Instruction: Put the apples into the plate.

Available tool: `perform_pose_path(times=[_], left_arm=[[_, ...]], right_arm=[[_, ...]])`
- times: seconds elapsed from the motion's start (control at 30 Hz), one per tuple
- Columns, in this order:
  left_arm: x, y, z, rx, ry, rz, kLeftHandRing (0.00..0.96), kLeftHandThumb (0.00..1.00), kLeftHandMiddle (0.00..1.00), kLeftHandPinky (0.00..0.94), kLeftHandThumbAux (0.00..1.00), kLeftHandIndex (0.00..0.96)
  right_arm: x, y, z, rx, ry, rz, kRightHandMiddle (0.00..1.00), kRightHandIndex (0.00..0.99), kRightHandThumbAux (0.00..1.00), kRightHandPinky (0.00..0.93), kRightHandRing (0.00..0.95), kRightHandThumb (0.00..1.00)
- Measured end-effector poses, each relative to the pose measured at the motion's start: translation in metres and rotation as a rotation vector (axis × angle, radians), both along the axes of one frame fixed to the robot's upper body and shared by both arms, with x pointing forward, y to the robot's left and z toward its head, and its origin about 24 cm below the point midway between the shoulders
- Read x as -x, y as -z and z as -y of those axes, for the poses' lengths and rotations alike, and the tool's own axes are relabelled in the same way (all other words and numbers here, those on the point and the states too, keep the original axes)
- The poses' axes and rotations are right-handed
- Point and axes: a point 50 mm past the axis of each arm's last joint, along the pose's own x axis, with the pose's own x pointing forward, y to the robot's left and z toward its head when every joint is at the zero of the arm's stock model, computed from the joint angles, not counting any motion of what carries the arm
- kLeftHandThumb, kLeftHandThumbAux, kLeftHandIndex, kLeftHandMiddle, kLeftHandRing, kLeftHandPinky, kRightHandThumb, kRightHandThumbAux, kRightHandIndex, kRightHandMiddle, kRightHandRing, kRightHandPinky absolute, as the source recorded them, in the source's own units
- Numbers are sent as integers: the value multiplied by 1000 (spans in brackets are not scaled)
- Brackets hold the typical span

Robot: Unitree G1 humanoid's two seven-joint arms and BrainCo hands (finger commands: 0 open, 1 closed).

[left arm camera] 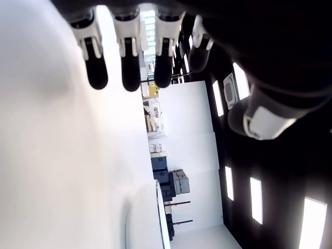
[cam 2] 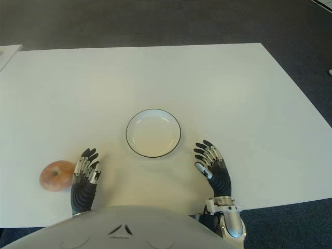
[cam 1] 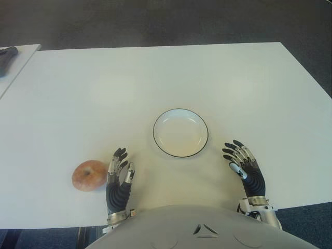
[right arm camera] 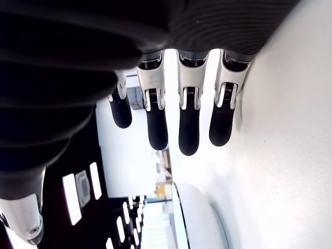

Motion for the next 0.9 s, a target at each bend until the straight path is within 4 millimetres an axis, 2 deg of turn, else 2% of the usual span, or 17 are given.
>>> perform_pose_path(times=[0.33, 0.47, 0.7, 0.83, 0.9], left_arm=[[-1, -4, 0, -5, 1, 16, 163, 111, 150, 181, 487, 125], [-1, -12, -1, -43, 16, 38, 133, 130, 121, 144, 520, 106], [9, -46, -7, -271, 69, 69, 95, 200, 96, 85, 604, 81], [6, -52, -11, -441, 85, 65, 96, 240, 117, 52, 588, 90], [5, -56, -12, -533, 91, 65, 105, 294, 129, 73, 551, 98]], right_arm=[[0, 0, 0, 1, -1, 0, 264, 156, 613, 301, 278, 412], [0, 0, 0, 1, -2, 0, 262, 156, 611, 300, 275, 413], [0, 0, 0, 0, 2, 1, 267, 156, 619, 311, 281, 438], [-1, 0, -1, 0, 8, 3, 272, 154, 624, 317, 288, 460], [-1, -1, -1, -1, 11, 5, 274, 155, 627, 317, 291, 466]])
